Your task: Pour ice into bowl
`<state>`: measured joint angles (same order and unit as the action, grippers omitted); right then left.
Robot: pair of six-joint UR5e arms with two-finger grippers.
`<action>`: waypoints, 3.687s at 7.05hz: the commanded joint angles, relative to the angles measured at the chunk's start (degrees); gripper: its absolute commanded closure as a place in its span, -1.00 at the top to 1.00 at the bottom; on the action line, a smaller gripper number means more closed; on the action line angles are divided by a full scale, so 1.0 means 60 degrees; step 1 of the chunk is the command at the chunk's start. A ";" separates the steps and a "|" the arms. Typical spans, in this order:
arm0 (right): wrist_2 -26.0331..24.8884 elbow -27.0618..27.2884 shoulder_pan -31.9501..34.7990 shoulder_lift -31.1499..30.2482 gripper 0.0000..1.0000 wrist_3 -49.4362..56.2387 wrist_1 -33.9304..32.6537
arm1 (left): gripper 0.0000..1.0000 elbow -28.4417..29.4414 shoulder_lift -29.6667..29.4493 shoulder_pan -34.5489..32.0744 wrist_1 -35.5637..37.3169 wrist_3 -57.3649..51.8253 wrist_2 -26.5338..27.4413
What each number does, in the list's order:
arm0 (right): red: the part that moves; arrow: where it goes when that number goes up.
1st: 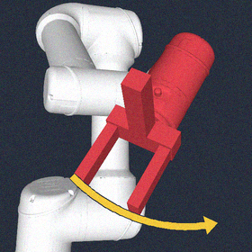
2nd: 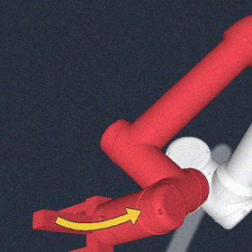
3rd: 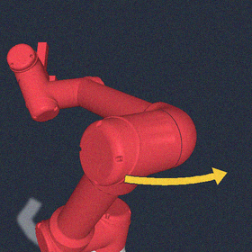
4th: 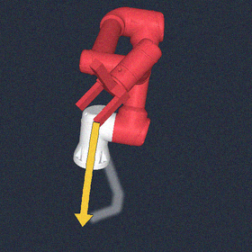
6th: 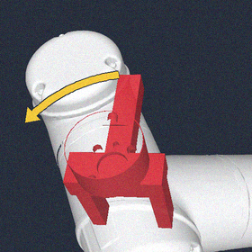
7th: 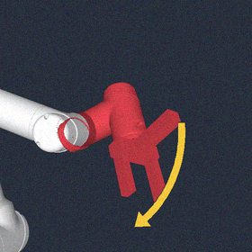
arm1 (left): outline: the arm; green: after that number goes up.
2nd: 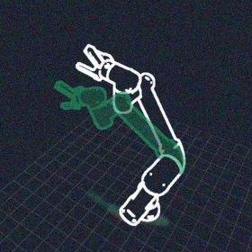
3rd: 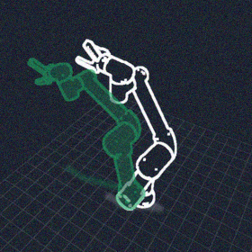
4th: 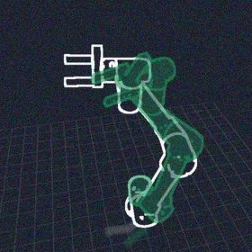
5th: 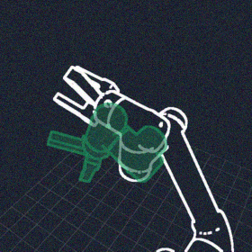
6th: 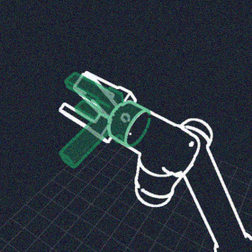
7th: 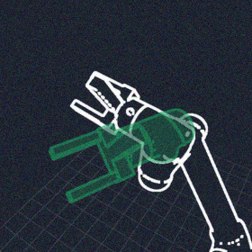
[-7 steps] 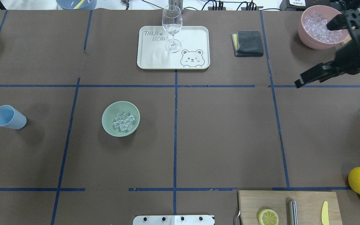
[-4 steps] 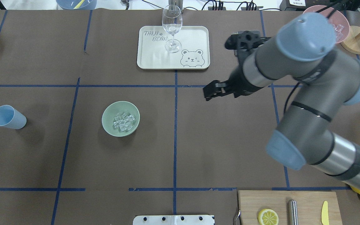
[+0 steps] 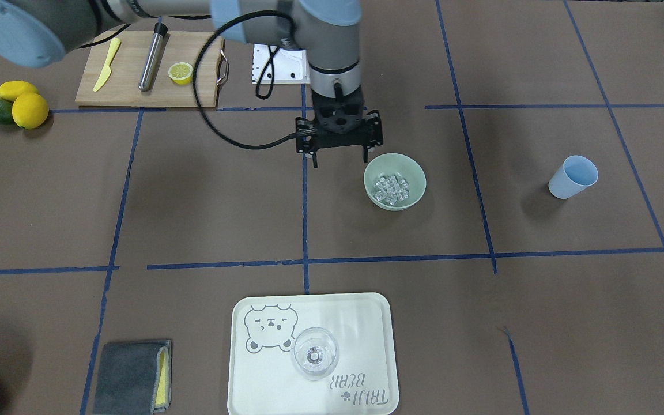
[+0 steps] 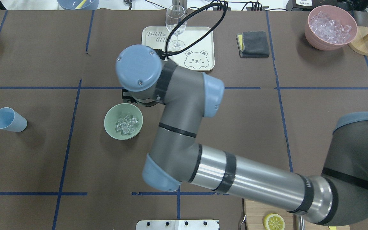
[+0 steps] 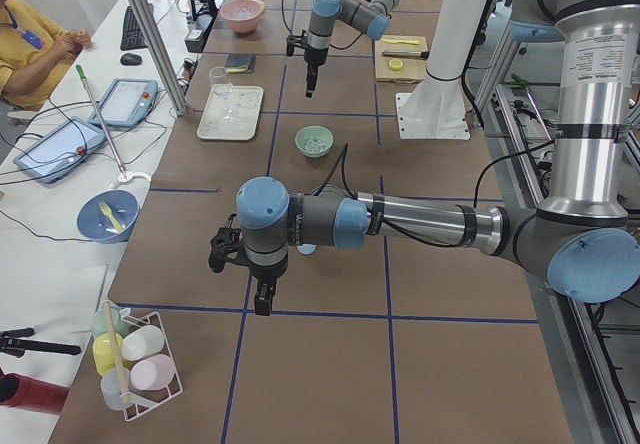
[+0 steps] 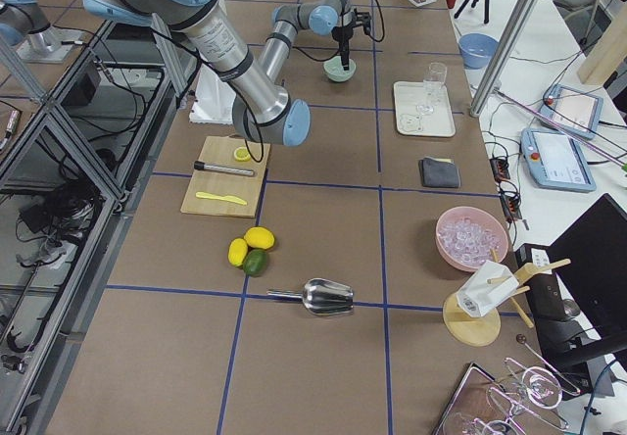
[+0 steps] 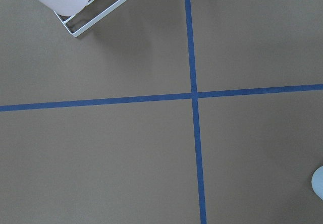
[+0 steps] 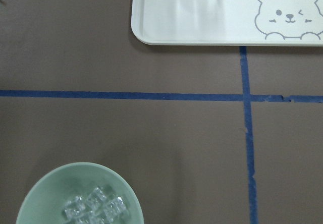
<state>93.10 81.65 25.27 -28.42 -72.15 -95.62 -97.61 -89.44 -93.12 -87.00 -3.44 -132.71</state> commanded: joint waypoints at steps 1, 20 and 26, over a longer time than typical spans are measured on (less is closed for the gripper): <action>-0.0650 -0.1739 -0.0519 0.0636 1.00 -0.0543 0.0915 | 1.00 0.0009 -0.0006 0.0007 -0.0002 0.0002 0.0000; 0.4885 0.3801 0.3473 -0.5709 -1.00 0.3589 0.1961 | 1.00 0.0170 0.0140 0.0007 -0.0456 0.0002 -0.0015; 0.6193 0.3679 0.5486 -1.1256 -1.00 0.6942 0.5532 | 1.00 0.0141 0.0140 0.0007 -0.0456 0.0002 -0.0015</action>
<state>130.17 105.24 57.89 -92.08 -31.01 -66.51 -96.76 -88.58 -93.08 -89.78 -3.43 -132.80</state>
